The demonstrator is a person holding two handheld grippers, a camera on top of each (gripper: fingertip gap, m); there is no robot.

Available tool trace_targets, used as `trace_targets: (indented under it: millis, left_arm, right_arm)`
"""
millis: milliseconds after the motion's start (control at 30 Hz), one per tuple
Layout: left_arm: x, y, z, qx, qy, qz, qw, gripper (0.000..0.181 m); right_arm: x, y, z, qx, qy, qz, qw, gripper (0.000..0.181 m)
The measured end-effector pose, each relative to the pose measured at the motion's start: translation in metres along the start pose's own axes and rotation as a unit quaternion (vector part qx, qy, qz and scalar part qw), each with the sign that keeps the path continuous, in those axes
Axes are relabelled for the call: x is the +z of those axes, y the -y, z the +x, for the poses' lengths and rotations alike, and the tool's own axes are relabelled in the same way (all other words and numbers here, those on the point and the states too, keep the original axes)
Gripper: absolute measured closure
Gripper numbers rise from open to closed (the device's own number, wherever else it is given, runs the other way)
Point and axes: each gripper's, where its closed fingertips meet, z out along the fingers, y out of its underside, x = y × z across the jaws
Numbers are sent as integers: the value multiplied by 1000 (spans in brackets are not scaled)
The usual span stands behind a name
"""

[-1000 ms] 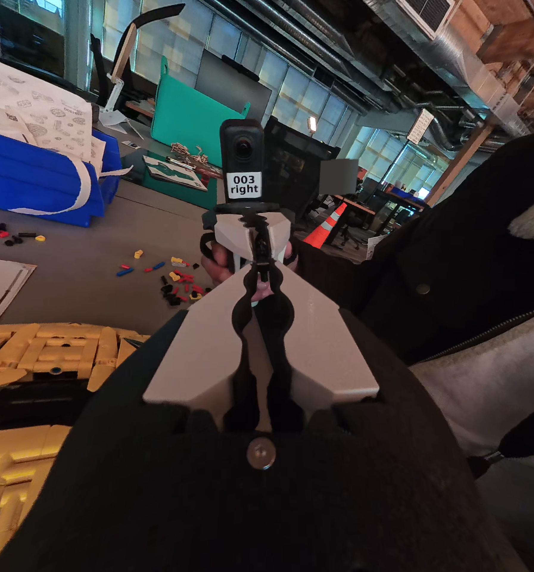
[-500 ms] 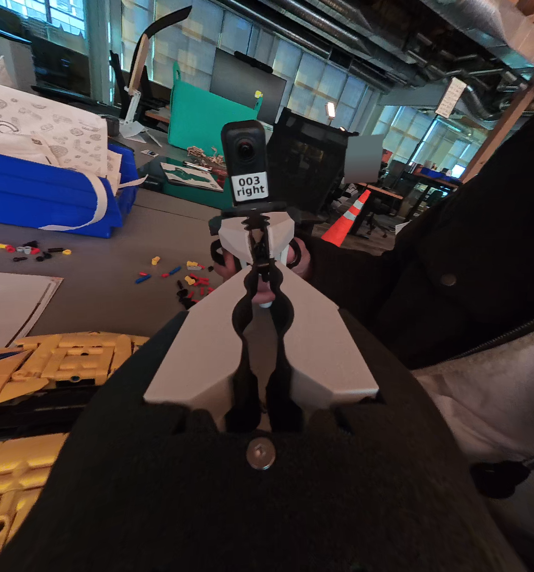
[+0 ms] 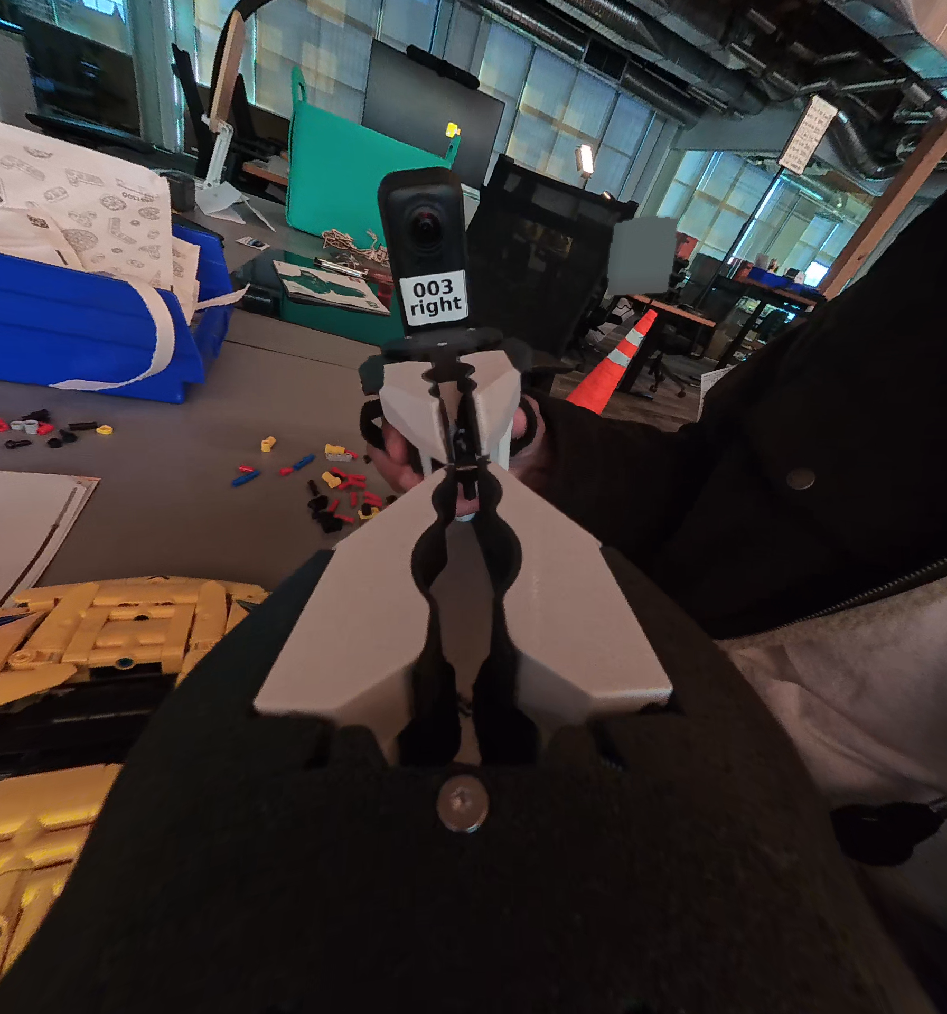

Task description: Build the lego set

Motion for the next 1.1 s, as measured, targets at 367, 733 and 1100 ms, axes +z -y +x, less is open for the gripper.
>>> trace_targets:
  millis: [367,733,1100]
  left_arm:
    - [-2,3,-3,-2,7,10,1000,175]
    - [1,-3,-3,26,23,-11,999,175]
    - [0,2,0,33,21,-11,999,175]
  right_arm:
    - [-3,-1,3,-7,-9,-5,1000,175]
    - [-6,-7,3,-7,-11,-24,1000,176]
    - [-4,-2,0,-1,6,0,1000,176]
